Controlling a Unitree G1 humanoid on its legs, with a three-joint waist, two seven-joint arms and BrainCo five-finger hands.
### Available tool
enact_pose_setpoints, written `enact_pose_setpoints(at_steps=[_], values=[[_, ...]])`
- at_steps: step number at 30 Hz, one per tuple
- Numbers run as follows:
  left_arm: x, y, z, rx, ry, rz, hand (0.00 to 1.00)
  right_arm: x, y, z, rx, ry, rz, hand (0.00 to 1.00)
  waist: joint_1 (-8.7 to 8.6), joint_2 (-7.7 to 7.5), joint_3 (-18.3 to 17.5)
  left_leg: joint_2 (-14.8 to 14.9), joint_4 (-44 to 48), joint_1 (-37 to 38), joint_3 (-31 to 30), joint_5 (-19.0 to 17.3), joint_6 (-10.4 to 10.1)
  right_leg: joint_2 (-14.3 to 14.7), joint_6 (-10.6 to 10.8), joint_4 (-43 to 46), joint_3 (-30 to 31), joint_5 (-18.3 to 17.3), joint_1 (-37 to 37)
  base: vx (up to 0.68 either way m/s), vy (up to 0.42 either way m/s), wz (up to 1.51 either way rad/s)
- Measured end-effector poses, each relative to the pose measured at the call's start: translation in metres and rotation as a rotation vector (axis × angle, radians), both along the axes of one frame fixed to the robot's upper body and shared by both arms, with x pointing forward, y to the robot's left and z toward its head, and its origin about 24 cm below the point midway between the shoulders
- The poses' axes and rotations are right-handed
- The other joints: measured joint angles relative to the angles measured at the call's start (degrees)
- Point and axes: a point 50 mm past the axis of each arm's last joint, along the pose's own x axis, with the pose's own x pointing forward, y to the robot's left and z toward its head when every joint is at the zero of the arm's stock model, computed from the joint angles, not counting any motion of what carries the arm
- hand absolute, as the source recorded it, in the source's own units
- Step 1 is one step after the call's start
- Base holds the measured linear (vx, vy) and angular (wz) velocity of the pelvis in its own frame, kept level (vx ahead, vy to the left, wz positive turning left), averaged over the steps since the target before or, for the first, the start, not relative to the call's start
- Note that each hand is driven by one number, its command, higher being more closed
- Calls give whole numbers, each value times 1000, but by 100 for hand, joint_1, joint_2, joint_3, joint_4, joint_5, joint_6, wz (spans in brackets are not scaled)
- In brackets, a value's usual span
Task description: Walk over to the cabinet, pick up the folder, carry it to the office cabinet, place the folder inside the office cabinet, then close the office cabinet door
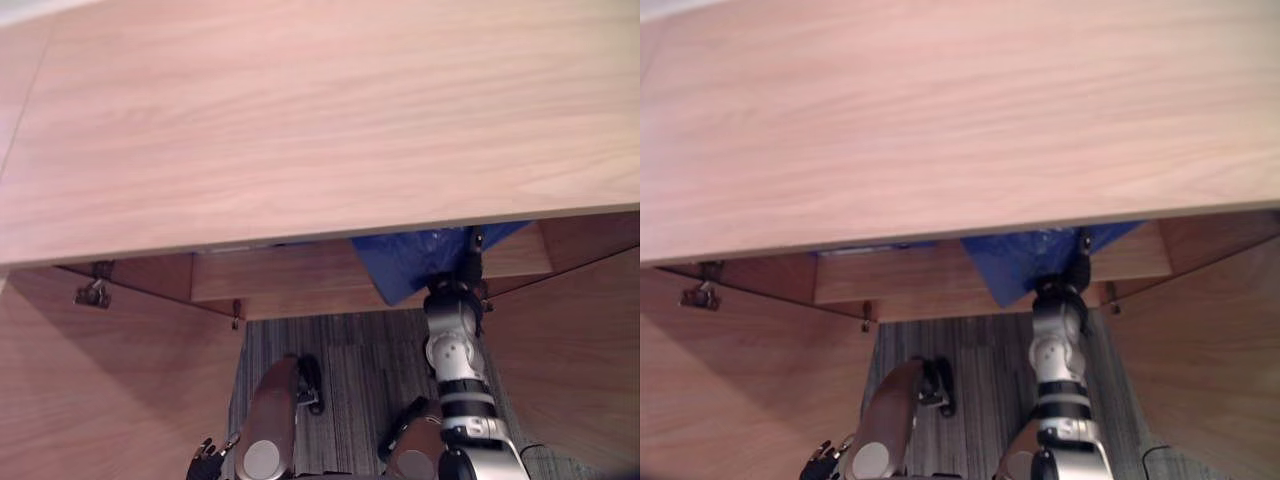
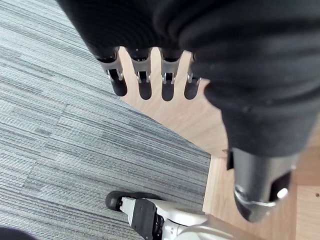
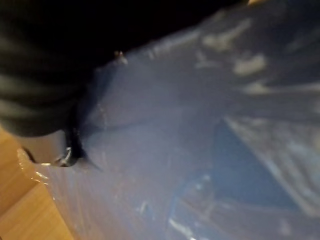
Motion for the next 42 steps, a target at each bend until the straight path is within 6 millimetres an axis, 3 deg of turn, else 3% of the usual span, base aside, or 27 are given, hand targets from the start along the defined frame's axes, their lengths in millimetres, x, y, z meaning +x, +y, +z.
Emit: enact_pose_setpoints(at_steps=[6,10,12,20,27,28,35,42], values=[[12,-6,4,1,-32,-29,0,37,-2,60,97,-136,29,100,122,138,158,-165,871,-1091,-134,-194,-67,-528,32,1127,-2,-468,-793,-69,-4,35],[17,-9,6,-13,-52,-23,0,51,-18,81,275,-176,-12,100,303,223,216,-253,1209,-1723,-209,-177,-60,-735,0,1584,38,-593,-1318,-2,30,23],[17,-12,6,-17,-50,-26,0,53,-25,92,352,-207,-36,100,359,299,261,-255,1355,-1980,-251,-174,-57,-744,-13,1717,81,-626,-1523,49,39,13],[18,-15,6,-6,-43,-41,0,48,-66,128,527,-362,-202,100,456,341,323,-355,1453,-2544,-192,-97,43,-864,-12,1983,394,-644,-2249,80,29,3],[21,-14,4,10,-18,-64,0,43,-91,142,589,-384,-303,100,449,339,324,-351,1458,-2667,-205,-83,33,-825,-14,2013,477,-664,-2416,114,-5,0],[21,-14,4,12,-16,-62,0,42,-93,145,590,-387,-309,0,439,338,324,-353,1448,-2713,-215,-71,16,-815,-14,2005,471,-664,-2448,106,-11,2],[23,-12,3,25,-5,-51,0,44,-95,147,546,-336,-317,0,352,319,336,-425,1240,-2713,-249,135,44,-751,-12,1863,462,-662,-2437,114,-20,7],[23,-9,0,33,14,-43,0,56,-75,149,206,-211,-231,0,227,295,351,-261,1119,-2677,-278,221,22,-524,-46,1719,447,-634,-2442,89,-41,-8]])
